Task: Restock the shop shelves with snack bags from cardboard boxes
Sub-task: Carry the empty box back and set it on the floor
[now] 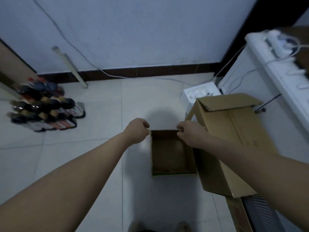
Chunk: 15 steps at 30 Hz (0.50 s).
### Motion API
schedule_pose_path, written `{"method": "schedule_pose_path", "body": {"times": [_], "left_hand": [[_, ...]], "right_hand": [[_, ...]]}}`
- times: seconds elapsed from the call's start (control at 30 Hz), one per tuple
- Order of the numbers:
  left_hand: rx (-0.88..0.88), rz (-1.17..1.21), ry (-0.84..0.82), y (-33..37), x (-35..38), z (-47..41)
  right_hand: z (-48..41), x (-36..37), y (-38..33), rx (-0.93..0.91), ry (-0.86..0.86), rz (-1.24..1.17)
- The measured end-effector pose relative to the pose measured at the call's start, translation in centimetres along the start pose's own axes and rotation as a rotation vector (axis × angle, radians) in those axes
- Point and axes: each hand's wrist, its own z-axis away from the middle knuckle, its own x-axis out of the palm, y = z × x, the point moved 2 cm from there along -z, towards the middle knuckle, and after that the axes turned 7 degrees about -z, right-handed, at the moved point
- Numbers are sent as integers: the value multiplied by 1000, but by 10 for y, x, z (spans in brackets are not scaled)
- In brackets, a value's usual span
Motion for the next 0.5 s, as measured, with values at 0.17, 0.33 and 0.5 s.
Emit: {"method": "schedule_pose_path", "body": {"times": [0.17, 0.33, 0.5], "left_hand": [[98, -171, 105, 44, -120, 116], [63, -260, 248, 54, -197, 246], [-98, -295, 374, 18, -210, 379]], "right_hand": [[82, -79, -116, -194, 20, 238], [165, -119, -214, -407, 51, 462], [246, -111, -288, -691, 19, 675]]}}
